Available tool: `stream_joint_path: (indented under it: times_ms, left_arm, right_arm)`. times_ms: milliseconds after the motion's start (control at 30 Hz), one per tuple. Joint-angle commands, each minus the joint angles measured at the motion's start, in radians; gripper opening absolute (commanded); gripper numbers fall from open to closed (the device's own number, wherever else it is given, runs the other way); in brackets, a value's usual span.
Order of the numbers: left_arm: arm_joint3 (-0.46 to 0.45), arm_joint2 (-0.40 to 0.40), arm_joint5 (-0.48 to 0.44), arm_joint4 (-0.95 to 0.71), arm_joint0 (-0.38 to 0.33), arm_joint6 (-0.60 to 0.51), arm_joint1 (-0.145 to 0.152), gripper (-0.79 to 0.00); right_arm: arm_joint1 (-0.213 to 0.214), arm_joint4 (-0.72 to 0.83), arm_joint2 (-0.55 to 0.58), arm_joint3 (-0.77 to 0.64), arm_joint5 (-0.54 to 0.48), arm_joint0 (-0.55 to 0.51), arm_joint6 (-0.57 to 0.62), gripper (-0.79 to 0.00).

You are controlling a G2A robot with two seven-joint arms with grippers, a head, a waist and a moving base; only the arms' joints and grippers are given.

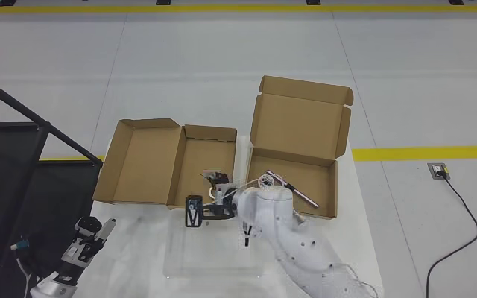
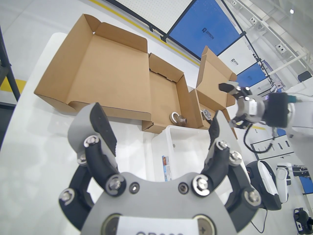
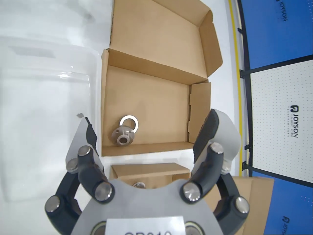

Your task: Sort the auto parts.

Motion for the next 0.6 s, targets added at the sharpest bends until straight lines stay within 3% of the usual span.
stream_joint_path:
  times_ms: [0,567]
  left_arm:
    - [0.000,0.000,0.000,0.000,0.000,0.000,0.000,0.000]
    - [0.000,0.000,0.000,0.000,0.000,0.000,0.000,0.000]
  right_arm:
    - [0.018,-0.022,0.039,-0.124,-0.038,-0.076,-0.013,0.000]
    - [0.026,-0.035,0.057,-0.157,-0.056,-0.100,-0.009,0.000]
